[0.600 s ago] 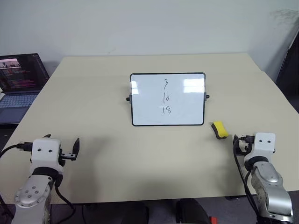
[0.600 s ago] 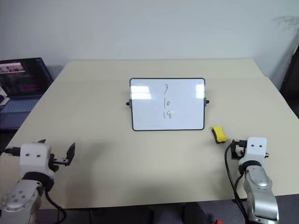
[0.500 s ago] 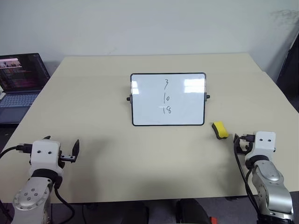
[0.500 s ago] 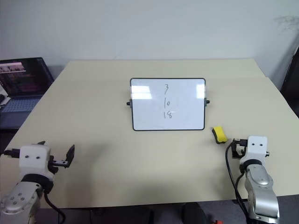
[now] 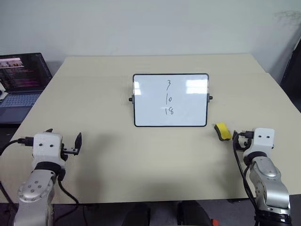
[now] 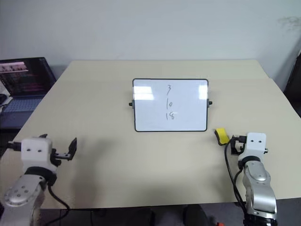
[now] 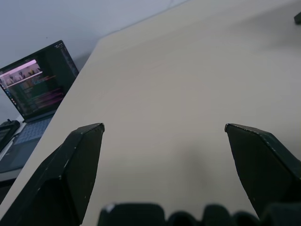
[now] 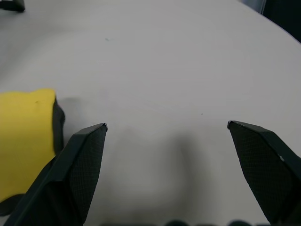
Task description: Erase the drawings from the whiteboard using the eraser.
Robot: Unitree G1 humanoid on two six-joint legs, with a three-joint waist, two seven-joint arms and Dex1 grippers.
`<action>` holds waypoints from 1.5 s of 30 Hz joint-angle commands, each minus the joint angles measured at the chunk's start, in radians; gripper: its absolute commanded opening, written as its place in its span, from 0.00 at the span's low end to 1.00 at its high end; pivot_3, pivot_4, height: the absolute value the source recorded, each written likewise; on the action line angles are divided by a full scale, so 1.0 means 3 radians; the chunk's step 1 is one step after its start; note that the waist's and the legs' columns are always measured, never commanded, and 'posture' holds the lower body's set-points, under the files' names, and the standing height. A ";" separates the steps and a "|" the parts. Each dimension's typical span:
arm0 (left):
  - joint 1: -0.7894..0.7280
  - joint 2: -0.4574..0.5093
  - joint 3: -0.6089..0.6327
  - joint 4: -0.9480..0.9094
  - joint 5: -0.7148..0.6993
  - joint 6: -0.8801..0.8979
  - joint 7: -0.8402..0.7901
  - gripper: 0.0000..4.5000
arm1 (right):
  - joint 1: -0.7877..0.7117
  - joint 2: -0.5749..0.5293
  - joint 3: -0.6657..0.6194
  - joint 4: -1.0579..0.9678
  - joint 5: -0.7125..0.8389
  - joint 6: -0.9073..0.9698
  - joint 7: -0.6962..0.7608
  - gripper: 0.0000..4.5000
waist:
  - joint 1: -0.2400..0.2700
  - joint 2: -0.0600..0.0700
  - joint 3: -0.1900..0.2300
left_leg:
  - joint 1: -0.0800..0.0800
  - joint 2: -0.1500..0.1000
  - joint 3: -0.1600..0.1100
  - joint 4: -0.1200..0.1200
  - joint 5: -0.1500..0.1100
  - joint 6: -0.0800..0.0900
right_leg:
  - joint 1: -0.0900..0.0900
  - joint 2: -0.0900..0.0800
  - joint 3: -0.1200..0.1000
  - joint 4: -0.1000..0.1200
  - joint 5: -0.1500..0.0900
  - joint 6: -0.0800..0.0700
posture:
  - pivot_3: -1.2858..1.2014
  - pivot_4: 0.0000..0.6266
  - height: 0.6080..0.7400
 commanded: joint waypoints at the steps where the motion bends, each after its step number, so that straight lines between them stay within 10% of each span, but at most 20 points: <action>1: -0.0176 0.0006 -0.0129 0.0049 0.0034 -0.0099 0.0014 1.00 | 0.0002 -0.0051 -0.0184 -0.0043 -0.0001 -0.0129 -0.0065 0.99 | -0.0002 0.0000 0.0000 | 0.0000 0.0000 0.0000 0.0000 0.0000 0.0000 | 0.0000 0.0000 0.0000 0.0000 0.0000 0.0000 | 0.52 0.24 1.00; 21: -0.1703 0.0293 -0.0594 0.0201 -0.0683 0.0508 -0.0650 1.00 | -0.0175 -0.0155 -0.0240 -0.0517 0.0197 0.0333 0.0032 0.99 | -0.0018 -0.0001 0.0001 | 0.0000 0.0000 0.0004 0.0001 0.0005 -0.0008 | -0.0002 0.0004 -0.0003 0.0005 0.0001 0.0001 | 0.52 0.24 1.00; 33: -0.1590 0.0507 -0.1175 -0.0058 -0.1659 0.1213 -0.1822 1.00 | -0.0710 -0.0259 -0.0016 -0.0713 0.0410 0.1151 0.0220 0.99 | -0.0025 0.0000 0.0002 | 0.0002 0.0006 0.0013 0.0000 0.0003 -0.0005 | -0.0005 0.0016 0.0003 0.0004 0.0001 0.0001 | 0.52 0.24 1.00; 45: -0.1638 0.0952 -0.1400 0.0141 -0.1556 0.0971 -0.2502 1.00 | -0.1016 -0.0349 0.0143 -0.1012 0.0685 0.2454 0.0316 0.99 | -0.0019 0.0002 0.0003 | -0.0001 0.0007 0.0005 0.0000 0.0000 0.0000 | -0.0006 0.0016 0.0002 0.0003 0.0001 0.0000 | 0.52 0.24 1.00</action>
